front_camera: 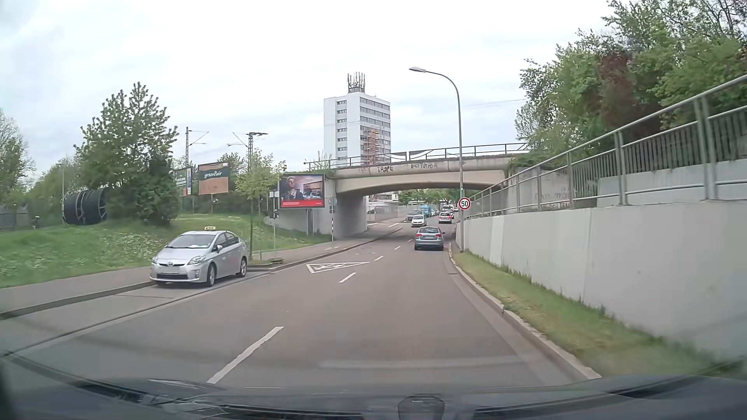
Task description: Follow the waypoints while adhering to traffic rules and regulations
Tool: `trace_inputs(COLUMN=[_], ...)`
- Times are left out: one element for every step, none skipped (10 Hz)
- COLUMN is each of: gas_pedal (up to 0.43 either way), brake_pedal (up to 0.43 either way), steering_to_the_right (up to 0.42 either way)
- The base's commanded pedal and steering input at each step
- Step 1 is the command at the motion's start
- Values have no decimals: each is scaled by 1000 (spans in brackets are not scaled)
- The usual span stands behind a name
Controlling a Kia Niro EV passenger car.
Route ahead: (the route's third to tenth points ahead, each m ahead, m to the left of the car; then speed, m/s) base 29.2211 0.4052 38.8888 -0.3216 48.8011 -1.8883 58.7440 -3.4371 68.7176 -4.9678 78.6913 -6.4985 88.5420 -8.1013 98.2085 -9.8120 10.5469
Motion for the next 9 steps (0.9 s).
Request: trace_inputs(gas_pedal=[47,47,47,47,47,47,47,47,47], brake_pedal=[0,0,0,0,0,0,0,0,0], steering_to_the_right=[20,20,20,20,20,20,19,19,19])
